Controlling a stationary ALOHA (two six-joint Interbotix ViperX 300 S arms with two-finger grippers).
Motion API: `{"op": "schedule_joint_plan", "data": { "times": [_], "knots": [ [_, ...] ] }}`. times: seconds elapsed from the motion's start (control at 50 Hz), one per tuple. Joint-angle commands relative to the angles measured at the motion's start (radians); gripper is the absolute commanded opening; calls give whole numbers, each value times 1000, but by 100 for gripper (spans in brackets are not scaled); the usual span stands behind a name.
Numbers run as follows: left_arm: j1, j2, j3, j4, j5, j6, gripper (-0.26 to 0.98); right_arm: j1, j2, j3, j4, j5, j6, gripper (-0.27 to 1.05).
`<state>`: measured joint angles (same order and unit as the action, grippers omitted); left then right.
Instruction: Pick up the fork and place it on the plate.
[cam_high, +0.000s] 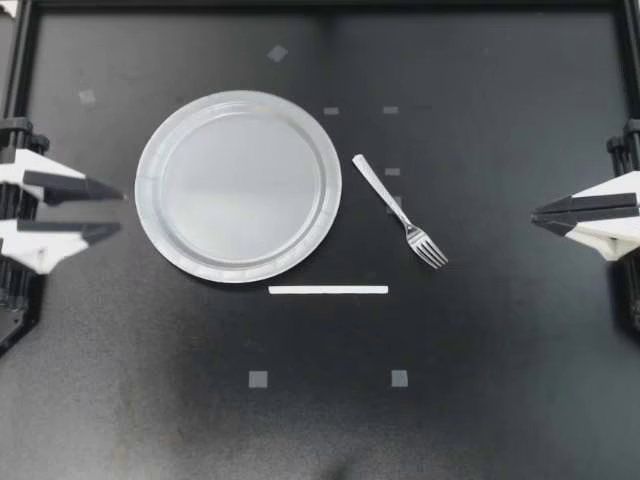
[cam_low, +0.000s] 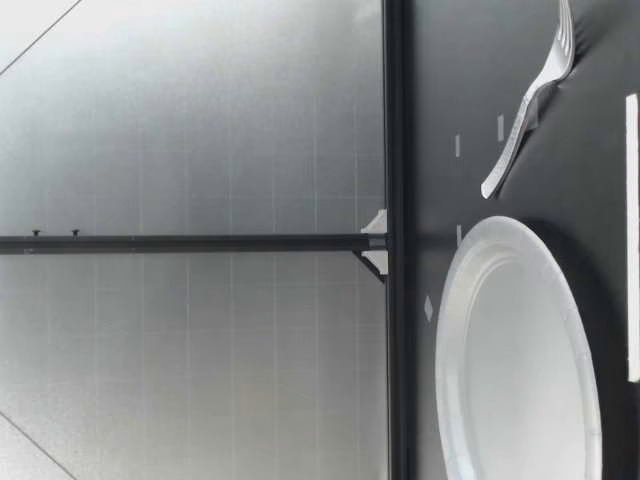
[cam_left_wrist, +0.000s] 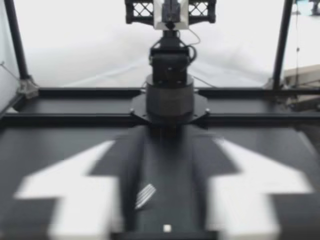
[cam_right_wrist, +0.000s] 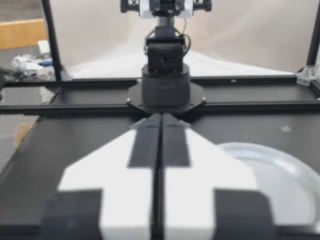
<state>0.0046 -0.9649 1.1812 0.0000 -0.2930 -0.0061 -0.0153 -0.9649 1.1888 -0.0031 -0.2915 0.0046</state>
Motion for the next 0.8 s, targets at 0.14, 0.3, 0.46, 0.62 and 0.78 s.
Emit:
{"op": "schedule_joint_plan", "data": {
  "times": [0.14,0.3,0.46,0.62,0.78],
  "knots": [
    [3,35,-138,-106,152,-25,-5,-51,26,-187,118,212,40,-9],
    [5,147,-213,-114,344,-37,-4,-166,184,-368,141,670,129,-8],
    [5,173,-141,-117,153,-75,-4,-187,324,-387,140,778,267,11],
    [3,178,-46,-117,-28,-123,-3,-212,402,-365,140,770,336,57],
    [3,204,-15,-115,-87,-137,8,-216,546,-348,140,690,419,59]
  ]
}}
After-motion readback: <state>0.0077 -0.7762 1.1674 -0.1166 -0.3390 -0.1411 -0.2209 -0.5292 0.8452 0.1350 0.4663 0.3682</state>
